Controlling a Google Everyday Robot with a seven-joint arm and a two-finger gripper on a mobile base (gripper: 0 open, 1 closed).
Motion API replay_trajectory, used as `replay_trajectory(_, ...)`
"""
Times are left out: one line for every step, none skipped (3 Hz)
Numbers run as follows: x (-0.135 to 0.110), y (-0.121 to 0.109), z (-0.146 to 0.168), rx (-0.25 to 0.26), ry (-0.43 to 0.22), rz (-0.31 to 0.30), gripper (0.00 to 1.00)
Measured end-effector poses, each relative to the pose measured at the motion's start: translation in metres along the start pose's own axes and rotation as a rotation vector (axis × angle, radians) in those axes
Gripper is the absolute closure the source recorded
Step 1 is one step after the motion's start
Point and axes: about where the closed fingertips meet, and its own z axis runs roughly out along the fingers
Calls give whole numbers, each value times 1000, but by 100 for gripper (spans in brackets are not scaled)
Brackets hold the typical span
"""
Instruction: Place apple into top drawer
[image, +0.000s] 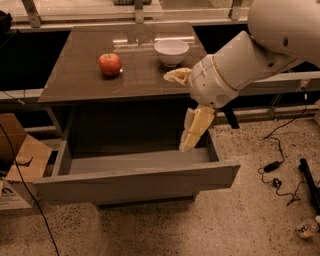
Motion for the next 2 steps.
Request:
replay_trajectory(-5,-30,27,5,-45,4,0)
replay_trajectory(-4,-67,58,8,-122,26,0)
